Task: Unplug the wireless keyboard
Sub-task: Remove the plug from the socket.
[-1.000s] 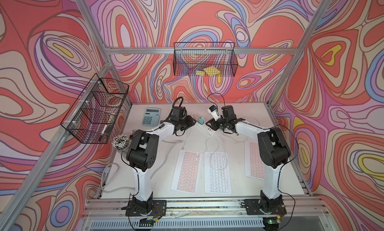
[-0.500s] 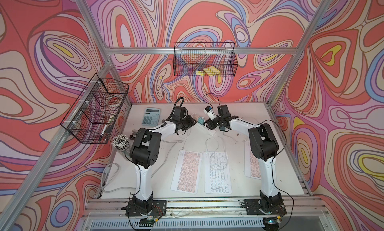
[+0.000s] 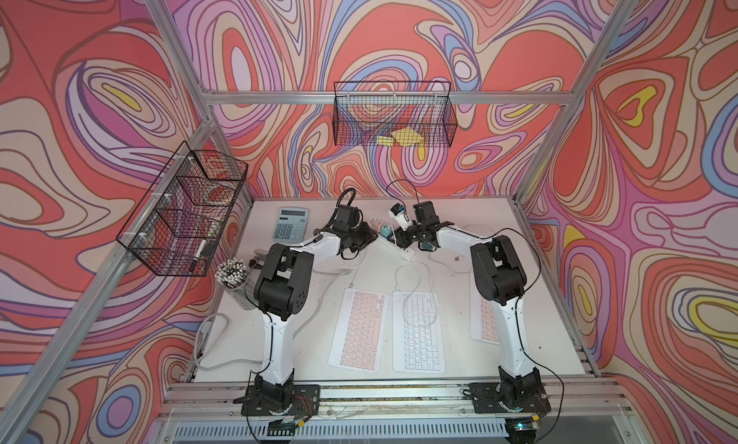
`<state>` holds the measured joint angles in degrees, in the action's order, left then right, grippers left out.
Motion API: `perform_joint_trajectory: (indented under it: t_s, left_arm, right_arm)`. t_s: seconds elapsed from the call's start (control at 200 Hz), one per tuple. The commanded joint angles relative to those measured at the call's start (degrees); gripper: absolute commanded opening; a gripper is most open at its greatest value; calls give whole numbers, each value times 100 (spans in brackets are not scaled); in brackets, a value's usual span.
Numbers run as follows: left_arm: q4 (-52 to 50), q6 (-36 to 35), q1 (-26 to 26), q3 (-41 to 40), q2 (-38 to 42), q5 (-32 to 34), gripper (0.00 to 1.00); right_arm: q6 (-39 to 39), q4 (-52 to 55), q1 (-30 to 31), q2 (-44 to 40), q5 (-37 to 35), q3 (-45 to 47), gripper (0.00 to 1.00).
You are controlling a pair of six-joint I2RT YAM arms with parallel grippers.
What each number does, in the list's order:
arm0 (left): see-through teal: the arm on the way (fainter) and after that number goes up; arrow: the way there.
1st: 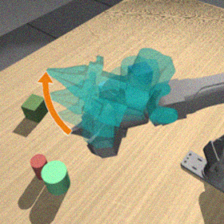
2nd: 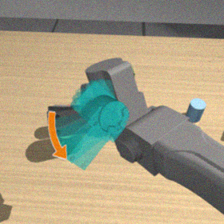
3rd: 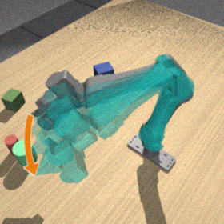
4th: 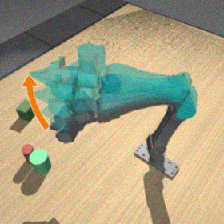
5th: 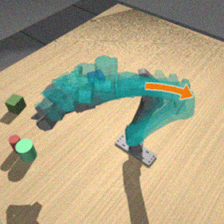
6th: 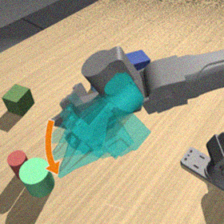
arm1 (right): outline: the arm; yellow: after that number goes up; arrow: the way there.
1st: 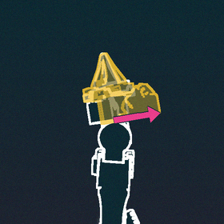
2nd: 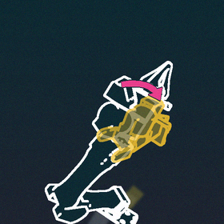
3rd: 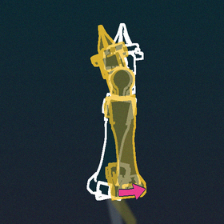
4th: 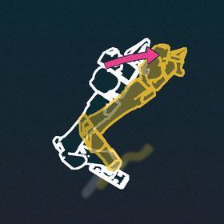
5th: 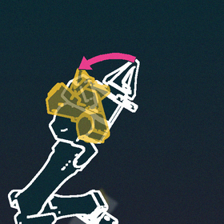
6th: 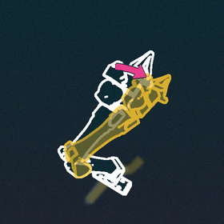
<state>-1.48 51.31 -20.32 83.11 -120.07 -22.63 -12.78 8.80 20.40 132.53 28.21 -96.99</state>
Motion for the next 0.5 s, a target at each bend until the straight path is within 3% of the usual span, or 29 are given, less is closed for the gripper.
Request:
perform_joint_trajectory:
  t_s: [0.0, 0.496]
  left_arm:
    - [-194, 138, -41, 204, -130, 160, 35]
    - [-419, 315, -52, 378, -380, 319, 33]
  right_arm:
    - [32, -168, 81, 142, 64, -155, 38]
    - [26, -278, 166, 146, -70, -256, 39]
